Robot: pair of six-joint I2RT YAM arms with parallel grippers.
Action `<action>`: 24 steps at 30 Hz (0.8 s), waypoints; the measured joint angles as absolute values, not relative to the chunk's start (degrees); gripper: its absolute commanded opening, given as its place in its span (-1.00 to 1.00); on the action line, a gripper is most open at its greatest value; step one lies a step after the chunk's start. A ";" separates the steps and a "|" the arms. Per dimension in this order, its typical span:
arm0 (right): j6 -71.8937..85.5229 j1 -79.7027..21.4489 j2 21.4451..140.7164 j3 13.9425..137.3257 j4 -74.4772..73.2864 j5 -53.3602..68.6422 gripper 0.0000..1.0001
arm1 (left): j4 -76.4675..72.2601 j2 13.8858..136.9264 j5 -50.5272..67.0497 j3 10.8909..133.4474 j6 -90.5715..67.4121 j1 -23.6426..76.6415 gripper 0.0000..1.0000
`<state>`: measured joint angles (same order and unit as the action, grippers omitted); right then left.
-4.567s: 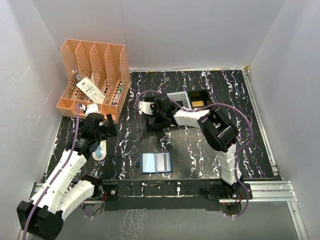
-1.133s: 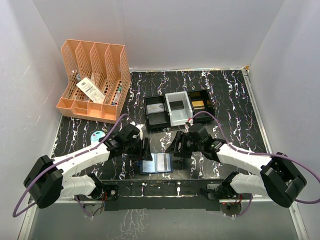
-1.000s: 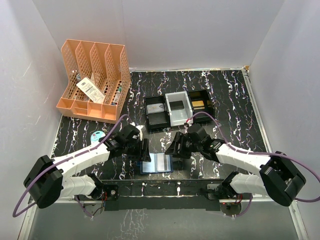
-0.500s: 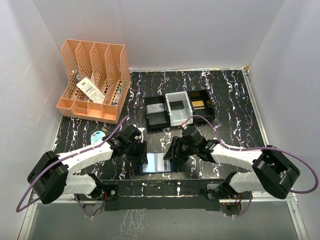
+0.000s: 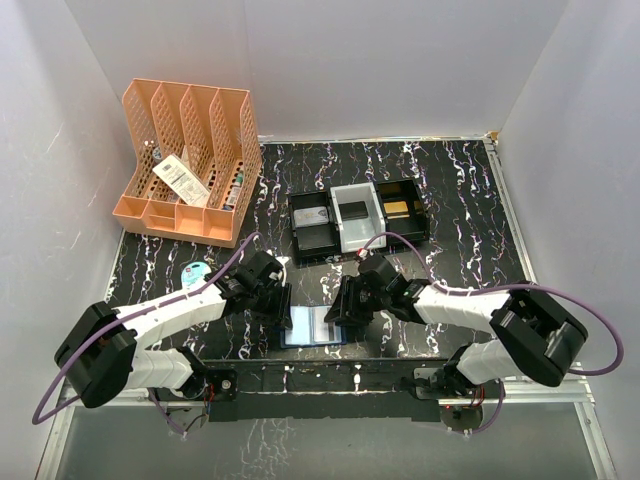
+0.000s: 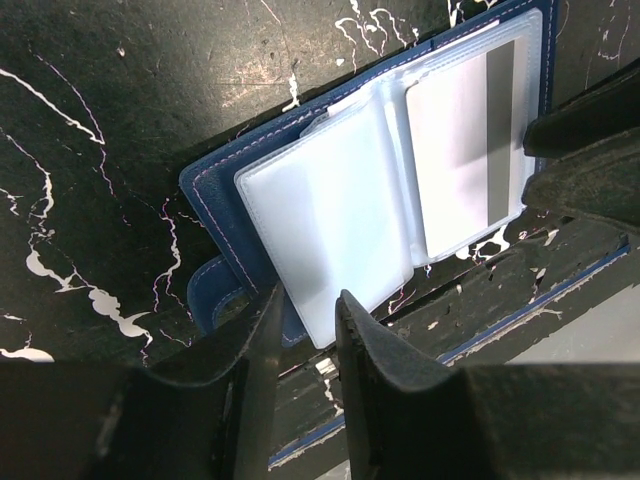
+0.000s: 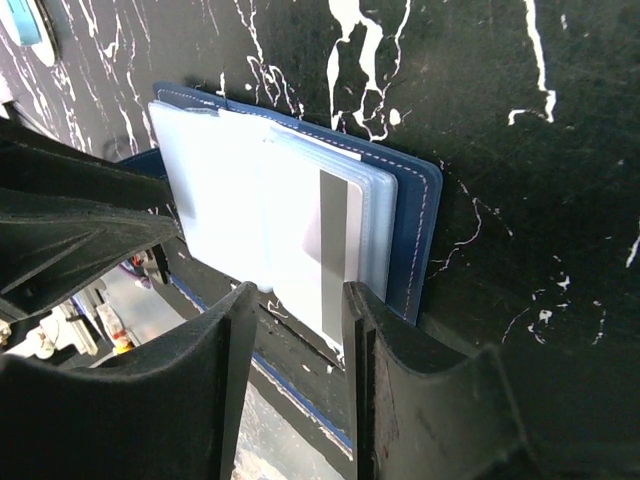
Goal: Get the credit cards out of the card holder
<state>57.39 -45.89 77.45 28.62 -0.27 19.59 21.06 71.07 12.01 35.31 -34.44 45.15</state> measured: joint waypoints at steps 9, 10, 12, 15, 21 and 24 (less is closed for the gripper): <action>57.39 -46.02 79.11 29.54 -0.93 17.93 -0.38 | 20.38 71.07 12.05 35.27 -34.04 45.15 -0.71; 57.36 -46.02 79.33 29.61 -0.95 17.82 -0.38 | 20.25 71.09 12.08 35.24 -34.02 45.15 -0.74; 57.41 -46.02 79.68 29.61 -1.08 17.69 -0.38 | 20.03 71.24 12.16 35.24 -34.02 45.15 -0.78; 57.41 -46.02 79.68 29.61 -0.97 17.93 -0.38 | 19.73 71.83 12.38 35.24 -34.00 45.15 -0.82; 57.34 -46.02 79.70 29.95 -1.23 18.39 -0.40 | 20.10 72.49 12.36 35.24 -33.98 45.15 -0.69; 57.21 -46.02 79.85 30.70 -1.85 18.31 -0.39 | 20.73 72.49 11.84 35.24 -33.82 45.15 -0.53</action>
